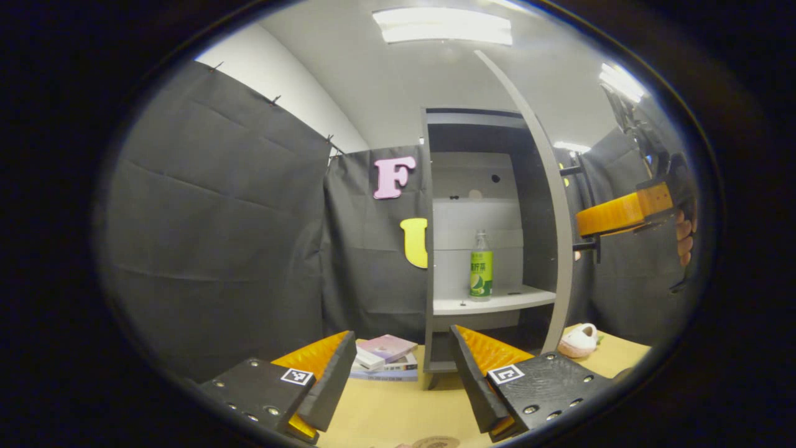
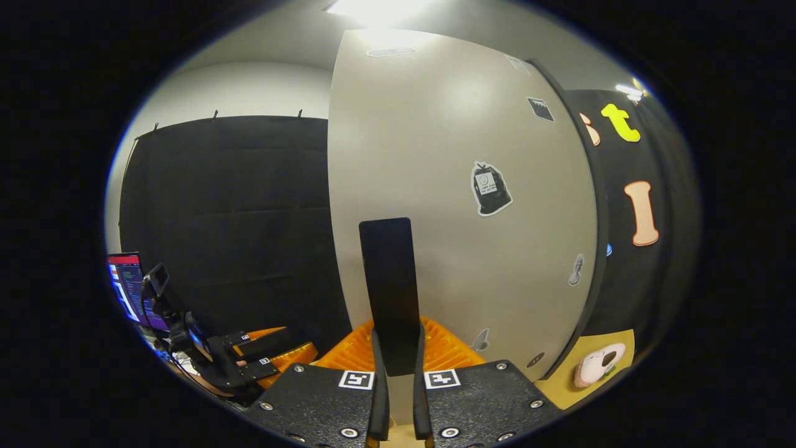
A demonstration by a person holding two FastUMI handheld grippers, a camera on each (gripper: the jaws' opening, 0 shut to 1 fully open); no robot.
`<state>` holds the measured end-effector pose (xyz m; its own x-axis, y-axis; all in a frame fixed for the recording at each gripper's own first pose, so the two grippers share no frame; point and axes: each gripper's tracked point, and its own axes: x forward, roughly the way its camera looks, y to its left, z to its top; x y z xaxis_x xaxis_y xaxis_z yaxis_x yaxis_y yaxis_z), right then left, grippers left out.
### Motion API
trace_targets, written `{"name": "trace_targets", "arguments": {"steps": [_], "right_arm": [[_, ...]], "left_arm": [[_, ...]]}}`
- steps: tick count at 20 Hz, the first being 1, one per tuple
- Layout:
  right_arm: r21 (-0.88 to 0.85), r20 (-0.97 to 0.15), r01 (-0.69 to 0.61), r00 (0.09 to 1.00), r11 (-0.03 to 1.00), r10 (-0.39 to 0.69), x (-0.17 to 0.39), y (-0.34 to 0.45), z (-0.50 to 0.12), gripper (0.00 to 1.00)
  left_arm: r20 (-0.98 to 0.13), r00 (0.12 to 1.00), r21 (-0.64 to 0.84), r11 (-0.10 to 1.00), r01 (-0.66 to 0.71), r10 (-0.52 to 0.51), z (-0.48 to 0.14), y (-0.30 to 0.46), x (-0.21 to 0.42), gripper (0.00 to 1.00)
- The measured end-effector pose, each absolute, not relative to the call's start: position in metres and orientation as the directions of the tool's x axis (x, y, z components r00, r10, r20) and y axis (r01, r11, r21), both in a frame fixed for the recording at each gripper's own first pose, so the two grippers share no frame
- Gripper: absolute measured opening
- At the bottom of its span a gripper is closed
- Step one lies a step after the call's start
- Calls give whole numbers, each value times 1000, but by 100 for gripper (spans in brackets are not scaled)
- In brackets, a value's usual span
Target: Open the cabinet door with the right hand, grasp the bottle in the cabinet with the left hand and place it on the coaster, then close the cabinet door with the right hand.
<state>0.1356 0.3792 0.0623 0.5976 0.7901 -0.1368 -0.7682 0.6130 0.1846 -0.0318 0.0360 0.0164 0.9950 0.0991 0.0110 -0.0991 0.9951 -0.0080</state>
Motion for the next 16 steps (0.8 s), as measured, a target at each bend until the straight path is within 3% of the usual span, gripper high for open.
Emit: {"name": "trace_targets", "arguments": {"steps": [3,4,16], "right_arm": [[182,-130,-763,607,621,784,135,372,63,15],[185,-126,-759,611,624,781,133,368,64,15],[173,-85,-681,709,711,700,117,315,74,15]], "left_arm": [[18,998,-10,998,-67,68,21,15,-27,82],[21,998,-6,998,-58,58,23,9,-25,86],[35,998,21,999,49,-50,33,-56,-17,86]]}}
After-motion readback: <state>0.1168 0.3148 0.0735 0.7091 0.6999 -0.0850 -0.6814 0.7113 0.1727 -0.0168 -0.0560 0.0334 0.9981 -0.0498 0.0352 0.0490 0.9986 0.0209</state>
